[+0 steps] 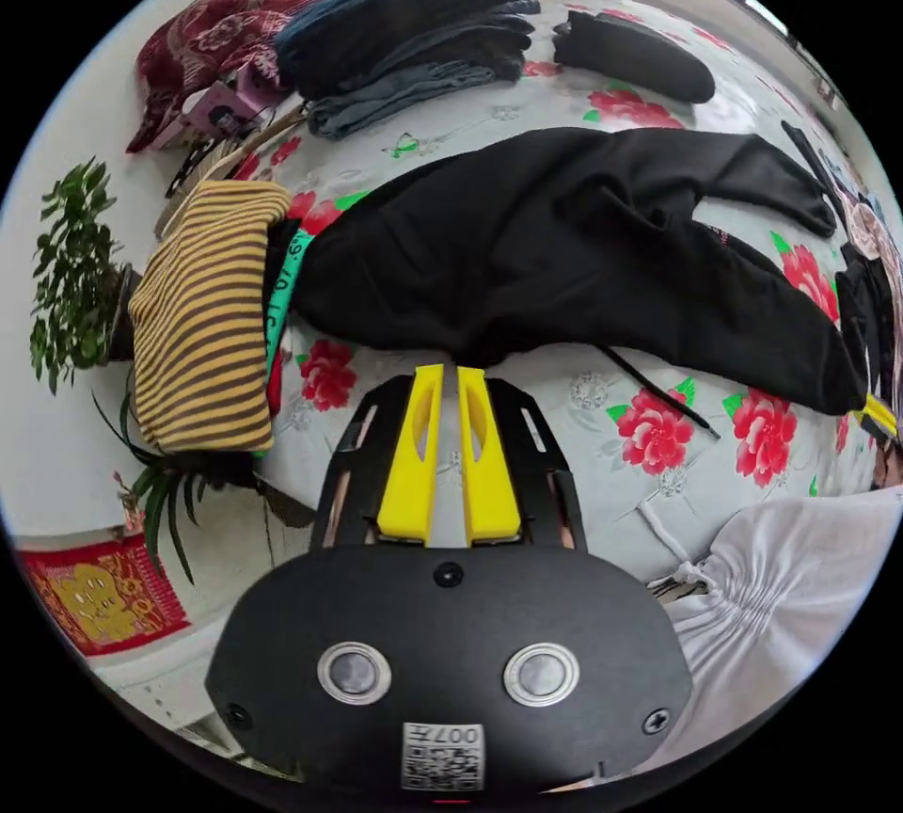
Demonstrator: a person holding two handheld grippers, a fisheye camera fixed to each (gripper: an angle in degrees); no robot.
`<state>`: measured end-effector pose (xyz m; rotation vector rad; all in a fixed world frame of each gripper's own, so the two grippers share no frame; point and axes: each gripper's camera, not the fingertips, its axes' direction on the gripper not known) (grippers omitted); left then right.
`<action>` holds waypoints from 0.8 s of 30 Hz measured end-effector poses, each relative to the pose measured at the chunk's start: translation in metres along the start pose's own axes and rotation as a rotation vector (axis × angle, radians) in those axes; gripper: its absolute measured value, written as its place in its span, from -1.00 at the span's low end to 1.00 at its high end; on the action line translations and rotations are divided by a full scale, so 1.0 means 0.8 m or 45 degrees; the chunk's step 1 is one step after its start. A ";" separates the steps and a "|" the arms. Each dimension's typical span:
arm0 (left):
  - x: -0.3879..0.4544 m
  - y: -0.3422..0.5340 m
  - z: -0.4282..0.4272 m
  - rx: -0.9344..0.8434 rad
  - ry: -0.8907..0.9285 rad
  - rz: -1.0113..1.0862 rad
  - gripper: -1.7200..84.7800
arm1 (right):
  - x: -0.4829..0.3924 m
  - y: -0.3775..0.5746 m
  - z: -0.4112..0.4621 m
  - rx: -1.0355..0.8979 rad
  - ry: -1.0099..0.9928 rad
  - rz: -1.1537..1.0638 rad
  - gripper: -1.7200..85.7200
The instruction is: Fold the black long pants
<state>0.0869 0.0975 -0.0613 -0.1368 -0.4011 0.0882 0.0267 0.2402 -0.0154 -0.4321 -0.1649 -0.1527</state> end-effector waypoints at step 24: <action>-0.089 0.052 -0.019 0.258 0.432 0.031 -0.98 | 0.070 0.089 -0.179 0.738 -0.042 0.576 -0.97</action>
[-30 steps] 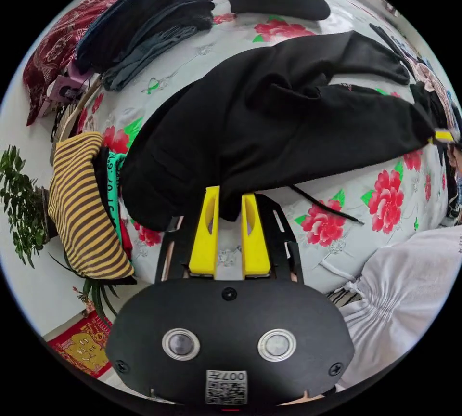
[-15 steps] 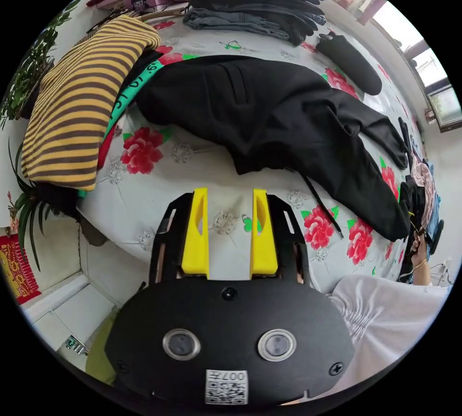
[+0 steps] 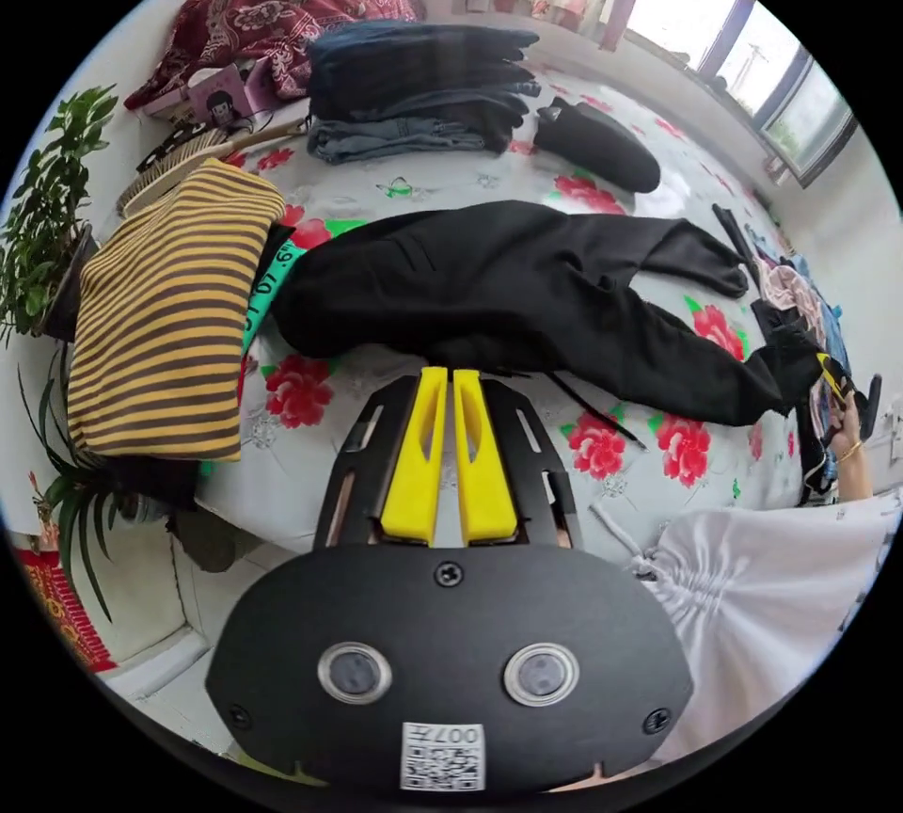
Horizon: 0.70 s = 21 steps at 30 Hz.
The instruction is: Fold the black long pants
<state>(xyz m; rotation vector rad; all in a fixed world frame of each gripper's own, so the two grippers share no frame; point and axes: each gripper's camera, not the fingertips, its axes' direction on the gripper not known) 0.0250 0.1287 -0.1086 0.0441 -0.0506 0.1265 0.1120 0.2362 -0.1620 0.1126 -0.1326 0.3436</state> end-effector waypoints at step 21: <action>-0.148 0.206 -0.064 -0.157 0.198 -0.211 -0.98 | 0.030 0.031 -0.009 -0.453 0.346 -0.091 -0.91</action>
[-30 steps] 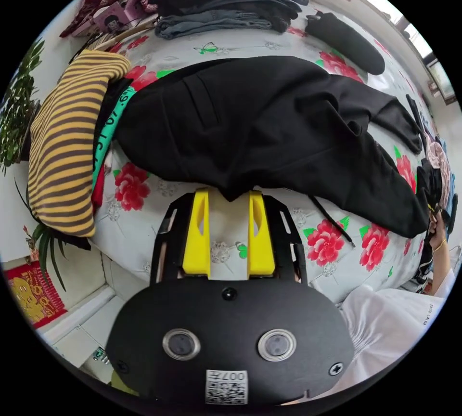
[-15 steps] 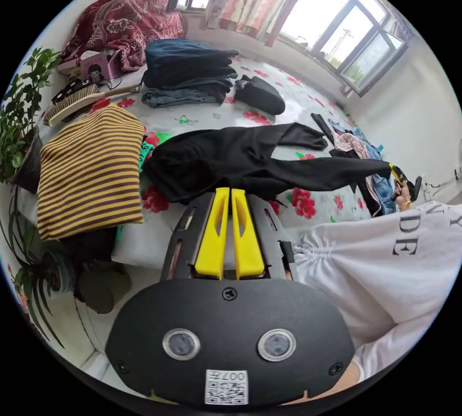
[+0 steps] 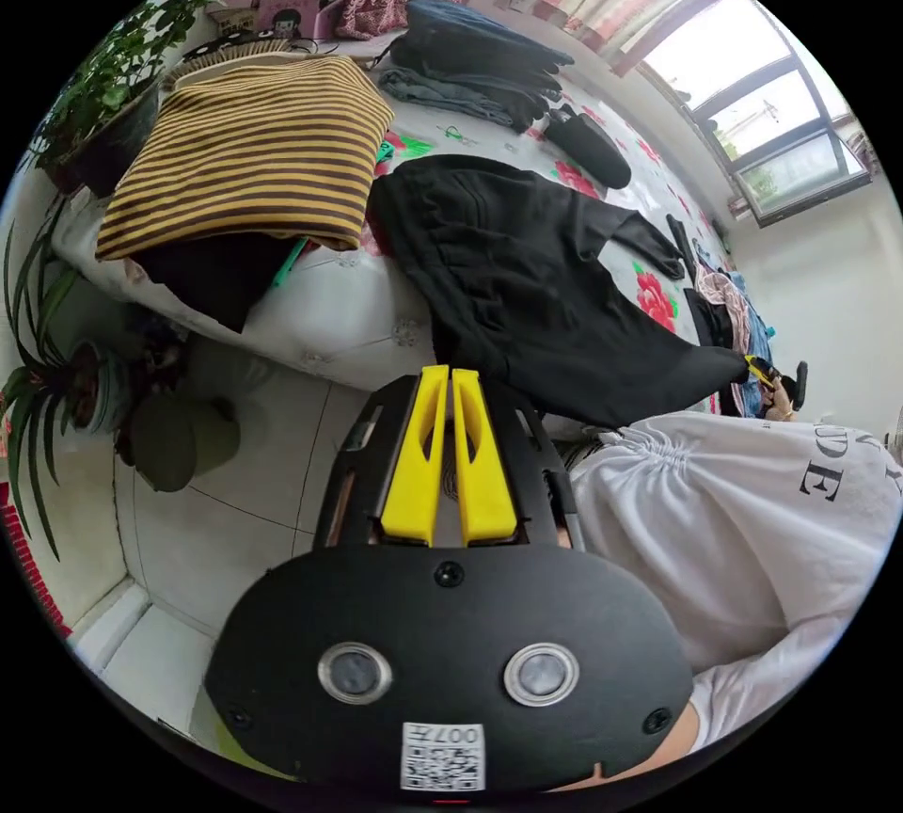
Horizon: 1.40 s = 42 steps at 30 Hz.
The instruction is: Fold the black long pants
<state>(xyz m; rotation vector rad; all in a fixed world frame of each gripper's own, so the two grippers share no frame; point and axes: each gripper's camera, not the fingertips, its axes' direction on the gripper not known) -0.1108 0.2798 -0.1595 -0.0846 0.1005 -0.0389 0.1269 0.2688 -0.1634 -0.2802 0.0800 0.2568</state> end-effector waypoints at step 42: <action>0.144 -0.185 0.074 -0.105 -0.313 0.038 -0.84 | -0.180 -0.227 0.135 0.073 -0.028 -0.572 -0.82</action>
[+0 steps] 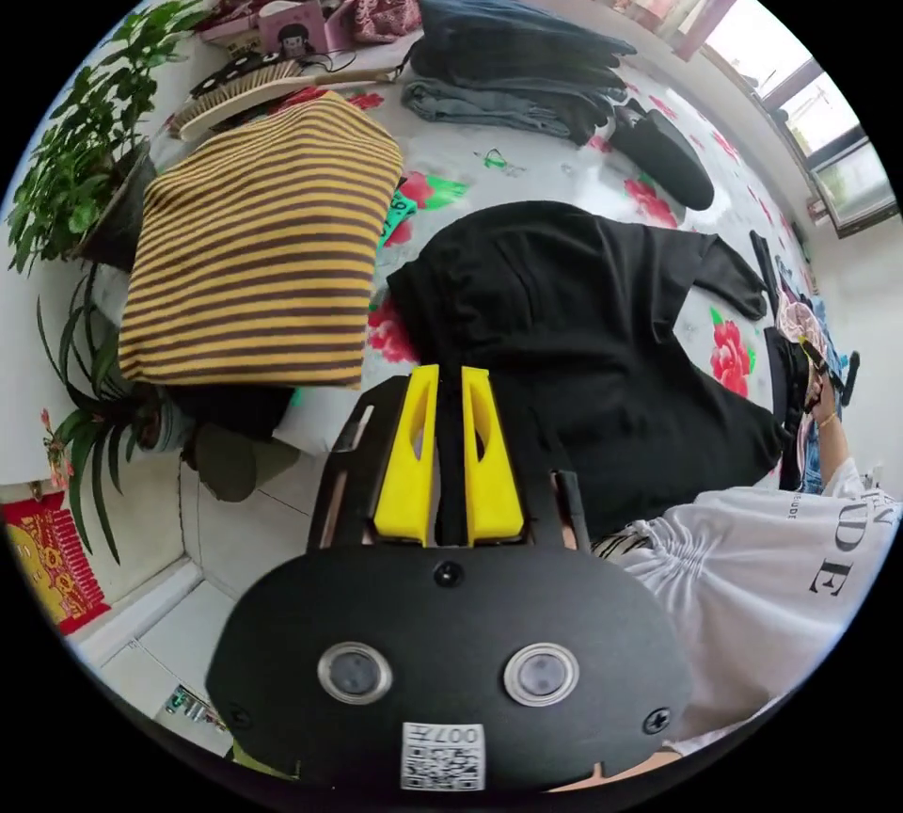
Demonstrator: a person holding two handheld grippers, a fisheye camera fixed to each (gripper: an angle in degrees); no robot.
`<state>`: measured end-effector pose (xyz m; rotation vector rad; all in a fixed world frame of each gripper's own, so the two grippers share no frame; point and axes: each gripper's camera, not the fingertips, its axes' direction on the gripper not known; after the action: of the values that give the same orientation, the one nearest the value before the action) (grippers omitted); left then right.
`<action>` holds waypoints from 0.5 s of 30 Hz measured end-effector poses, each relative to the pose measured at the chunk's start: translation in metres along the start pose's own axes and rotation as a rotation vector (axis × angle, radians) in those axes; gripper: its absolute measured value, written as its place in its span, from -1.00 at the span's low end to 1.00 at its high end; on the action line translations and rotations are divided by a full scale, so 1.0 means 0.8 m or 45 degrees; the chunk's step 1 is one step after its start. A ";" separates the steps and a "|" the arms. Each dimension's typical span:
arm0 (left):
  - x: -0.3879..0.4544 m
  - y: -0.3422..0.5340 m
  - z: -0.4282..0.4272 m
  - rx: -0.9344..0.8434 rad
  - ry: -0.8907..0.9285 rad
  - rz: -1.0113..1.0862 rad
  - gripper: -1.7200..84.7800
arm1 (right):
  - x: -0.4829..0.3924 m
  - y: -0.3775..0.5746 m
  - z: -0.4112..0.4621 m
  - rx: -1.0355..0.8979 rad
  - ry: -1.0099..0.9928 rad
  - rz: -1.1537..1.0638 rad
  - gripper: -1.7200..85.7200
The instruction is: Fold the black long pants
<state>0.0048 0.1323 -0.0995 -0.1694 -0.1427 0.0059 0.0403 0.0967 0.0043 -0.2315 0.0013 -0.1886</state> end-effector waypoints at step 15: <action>0.061 -0.172 0.139 -0.263 -0.140 0.244 -0.83 | -0.097 -0.199 0.137 -0.327 0.109 -0.598 -0.95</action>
<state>0.0361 0.0160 0.0394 -0.3892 -0.2362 0.1922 -0.0632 -0.0161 0.1459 -0.4790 0.0571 -0.6678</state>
